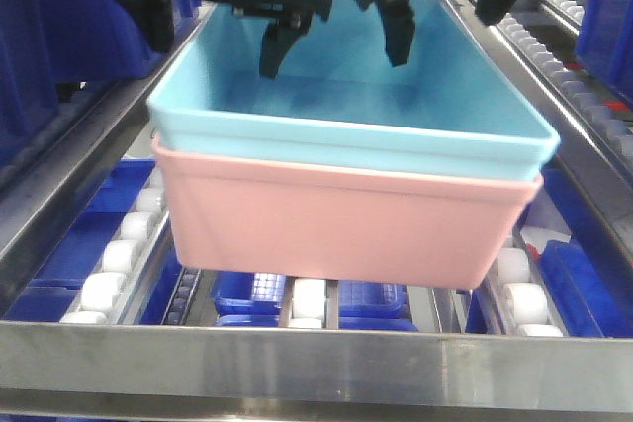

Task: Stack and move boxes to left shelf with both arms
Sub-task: 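Open both grippers and lift them off the light-blue bin rims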

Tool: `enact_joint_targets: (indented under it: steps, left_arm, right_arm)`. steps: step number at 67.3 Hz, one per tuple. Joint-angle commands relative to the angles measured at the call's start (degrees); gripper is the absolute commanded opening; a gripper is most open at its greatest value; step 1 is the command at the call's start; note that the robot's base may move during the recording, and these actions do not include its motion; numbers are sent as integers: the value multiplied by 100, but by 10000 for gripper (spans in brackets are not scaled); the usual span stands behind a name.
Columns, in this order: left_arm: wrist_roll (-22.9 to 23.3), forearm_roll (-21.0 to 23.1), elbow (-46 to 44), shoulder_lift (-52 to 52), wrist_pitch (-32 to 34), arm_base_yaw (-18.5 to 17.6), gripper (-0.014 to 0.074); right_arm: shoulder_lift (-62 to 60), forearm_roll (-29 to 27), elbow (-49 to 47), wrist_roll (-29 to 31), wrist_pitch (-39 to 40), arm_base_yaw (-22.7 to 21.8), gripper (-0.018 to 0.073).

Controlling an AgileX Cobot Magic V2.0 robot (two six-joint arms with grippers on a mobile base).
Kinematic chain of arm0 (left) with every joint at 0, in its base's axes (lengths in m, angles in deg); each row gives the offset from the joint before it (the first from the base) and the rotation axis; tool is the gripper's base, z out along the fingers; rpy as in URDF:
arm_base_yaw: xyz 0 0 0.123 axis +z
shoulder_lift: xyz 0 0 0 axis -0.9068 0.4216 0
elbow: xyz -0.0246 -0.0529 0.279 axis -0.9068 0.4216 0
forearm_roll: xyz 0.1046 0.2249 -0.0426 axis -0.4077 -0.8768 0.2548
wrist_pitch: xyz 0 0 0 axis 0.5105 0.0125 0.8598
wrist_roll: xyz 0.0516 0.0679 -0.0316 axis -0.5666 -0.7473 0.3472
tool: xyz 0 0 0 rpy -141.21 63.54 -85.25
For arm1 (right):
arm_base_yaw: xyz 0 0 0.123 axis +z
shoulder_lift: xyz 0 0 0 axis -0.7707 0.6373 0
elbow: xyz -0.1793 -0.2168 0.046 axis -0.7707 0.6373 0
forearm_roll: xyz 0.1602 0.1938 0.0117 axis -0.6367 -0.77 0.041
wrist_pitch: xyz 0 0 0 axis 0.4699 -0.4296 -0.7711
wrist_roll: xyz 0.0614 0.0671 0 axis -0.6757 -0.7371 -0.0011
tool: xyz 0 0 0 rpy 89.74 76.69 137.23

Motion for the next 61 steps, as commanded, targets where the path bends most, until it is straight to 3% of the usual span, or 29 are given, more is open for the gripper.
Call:
enact_joint_targets:
  steps: [1,11,19,29,34,36,61]
  left_arm:
    - [-154,-187,-300,-474,-203,-49,514]
    - [-226,-135,-299,-684,-465,-49,514]
    - [-510,80,-299,-852,-640,-49,472]
    - [-714,196,-299,-932,-901,-49,215]
    - [-770,246,-299,-932,-1054,-49,20]
    - [-792,246,-299,-932,-1087,-49,-21]
    - [-959,236,-299,-1212,-1197,-195,6]
  right_arm:
    - [-495,222,-225,-32,28,9,603]
    - [-783,222,-225,-32,-86,9,582]
    - [-1009,183,-213,-32,-211,16,460]
    - [-1274,86,-213,-47,-386,16,170]
    - [-1356,40,-213,-79,-464,16,36]
    - [-1384,27,-206,-85,-477,16,55]
    - [-1702,-76,747,-360,-106,20,55]
